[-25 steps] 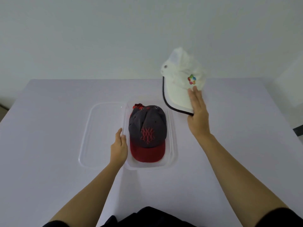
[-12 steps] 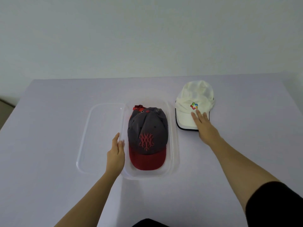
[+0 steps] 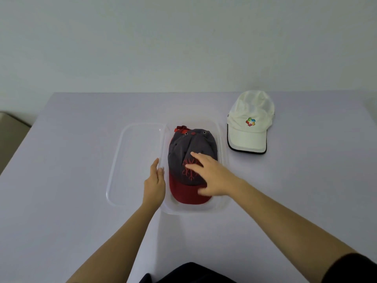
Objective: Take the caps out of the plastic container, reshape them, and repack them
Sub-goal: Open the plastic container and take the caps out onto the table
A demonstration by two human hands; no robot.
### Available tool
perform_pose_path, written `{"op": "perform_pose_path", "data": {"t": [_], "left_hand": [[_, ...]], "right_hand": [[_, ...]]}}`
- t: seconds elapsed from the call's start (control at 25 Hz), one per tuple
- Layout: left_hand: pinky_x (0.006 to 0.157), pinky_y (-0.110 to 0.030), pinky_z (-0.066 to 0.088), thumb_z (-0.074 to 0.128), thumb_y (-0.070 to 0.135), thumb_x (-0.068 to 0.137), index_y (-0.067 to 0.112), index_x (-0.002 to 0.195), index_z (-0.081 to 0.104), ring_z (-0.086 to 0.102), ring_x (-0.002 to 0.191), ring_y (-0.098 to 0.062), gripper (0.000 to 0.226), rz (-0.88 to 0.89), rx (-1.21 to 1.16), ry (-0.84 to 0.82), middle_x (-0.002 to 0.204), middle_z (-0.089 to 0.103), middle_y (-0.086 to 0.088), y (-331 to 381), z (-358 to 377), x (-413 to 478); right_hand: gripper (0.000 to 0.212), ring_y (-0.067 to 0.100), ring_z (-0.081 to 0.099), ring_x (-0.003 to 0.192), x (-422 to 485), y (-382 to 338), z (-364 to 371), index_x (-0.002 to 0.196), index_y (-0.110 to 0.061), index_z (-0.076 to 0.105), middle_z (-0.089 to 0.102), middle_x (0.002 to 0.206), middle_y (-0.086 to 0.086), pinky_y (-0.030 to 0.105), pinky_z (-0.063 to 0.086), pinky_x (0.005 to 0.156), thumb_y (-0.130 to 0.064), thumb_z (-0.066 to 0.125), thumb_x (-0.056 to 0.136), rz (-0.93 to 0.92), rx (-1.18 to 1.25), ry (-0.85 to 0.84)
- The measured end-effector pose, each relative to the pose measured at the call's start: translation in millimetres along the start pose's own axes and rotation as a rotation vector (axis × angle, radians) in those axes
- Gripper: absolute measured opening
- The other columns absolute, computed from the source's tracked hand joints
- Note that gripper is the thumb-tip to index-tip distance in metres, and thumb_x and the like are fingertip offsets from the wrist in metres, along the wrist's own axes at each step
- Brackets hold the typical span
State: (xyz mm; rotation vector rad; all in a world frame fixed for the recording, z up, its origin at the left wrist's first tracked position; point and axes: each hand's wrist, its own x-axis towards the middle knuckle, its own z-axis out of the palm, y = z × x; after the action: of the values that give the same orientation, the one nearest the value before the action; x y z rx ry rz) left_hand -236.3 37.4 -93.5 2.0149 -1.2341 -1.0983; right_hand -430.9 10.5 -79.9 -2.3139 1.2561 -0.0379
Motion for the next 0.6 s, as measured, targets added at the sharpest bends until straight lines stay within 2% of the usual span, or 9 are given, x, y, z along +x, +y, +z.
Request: {"op": "perform_pose_path", "data": {"t": [0.04,0.12,0.2,0.28,0.36,0.48,0.52,0.6], "left_hand": [[0.084,-0.028,0.037,0.023,0.032,0.103,0.027,0.147,0.026,0.052,0.092,-0.018,0.045,0.006,0.006,-0.004,0.122,0.06,-0.015,0,0,-1],[0.084,-0.028,0.038,0.023,0.031,0.103,0.025,0.148,0.025,0.056,0.096,-0.024,0.045,0.023,0.014,-0.004,0.123,0.06,-0.014,0,-1,-2],[0.084,-0.028,0.039,0.023,0.032,0.103,0.024,0.148,0.025,0.059,0.102,-0.028,0.046,0.037,0.017,-0.007,0.118,0.06,-0.012,0,-1,-3],[0.083,-0.028,0.041,0.022,0.032,0.103,0.025,0.149,0.023,0.057,0.093,-0.022,0.046,0.029,0.005,-0.019,0.114,0.06,-0.01,-1,-3,-2],[0.082,-0.029,0.041,0.022,0.033,0.103,0.026,0.148,0.024,0.052,0.089,-0.017,0.046,0.019,-0.025,-0.027,0.117,0.06,-0.01,-2,-4,-1],[0.082,-0.028,0.036,0.023,0.032,0.103,0.027,0.148,0.027,0.056,0.094,-0.021,0.045,0.028,-0.071,-0.023,0.113,0.06,-0.008,-2,-5,-2],[0.083,-0.028,0.036,0.023,0.032,0.103,0.026,0.148,0.027,0.058,0.101,-0.025,0.045,0.029,-0.08,-0.021,0.111,0.06,-0.007,-3,-6,-2],[0.088,-0.031,0.038,0.022,0.032,0.103,0.026,0.148,0.027,0.056,0.113,-0.033,0.045,0.035,-0.066,-0.026,0.119,0.06,-0.013,-4,-5,-1]], "right_hand": [[0.102,0.03,-0.007,0.146,2,-7,11,0.149,-0.025,0.014,-0.01,0.159,0.008,0.056,0.014,0.114,-0.032,0.077,0.069,0.071,-0.092,-0.133],[0.125,0.032,-0.027,0.141,4,-15,25,0.149,-0.03,-0.008,-0.034,0.152,0.008,0.06,0.008,0.112,-0.034,0.084,0.064,0.162,-0.228,-0.207],[0.127,0.036,-0.032,0.138,6,-23,32,0.148,-0.027,-0.015,-0.04,0.149,0.012,0.06,0.01,0.113,-0.022,0.083,0.067,0.188,-0.243,-0.201],[0.12,0.04,-0.032,0.136,9,-32,31,0.148,-0.023,-0.017,-0.041,0.147,0.014,0.059,0.01,0.115,-0.01,0.076,0.072,0.208,-0.215,-0.219],[0.109,0.043,-0.025,0.139,12,-39,26,0.148,-0.021,-0.015,-0.036,0.15,0.014,0.059,0.008,0.115,-0.006,0.067,0.078,0.257,-0.166,-0.208],[0.08,0.044,-0.004,0.143,11,-51,10,0.151,-0.017,-0.001,-0.012,0.158,0.017,0.055,0.014,0.114,0.003,0.046,0.089,0.288,-0.095,-0.054],[0.071,0.043,0.004,0.144,7,-55,5,0.151,-0.015,0.009,-0.001,0.158,0.019,0.055,0.018,0.114,0.006,0.04,0.09,0.267,-0.075,0.043],[0.062,0.046,0.025,0.139,-5,-60,-5,0.145,-0.014,0.034,0.026,0.152,0.023,0.056,0.032,0.109,0.009,0.031,0.087,0.195,-0.038,0.374]]}}
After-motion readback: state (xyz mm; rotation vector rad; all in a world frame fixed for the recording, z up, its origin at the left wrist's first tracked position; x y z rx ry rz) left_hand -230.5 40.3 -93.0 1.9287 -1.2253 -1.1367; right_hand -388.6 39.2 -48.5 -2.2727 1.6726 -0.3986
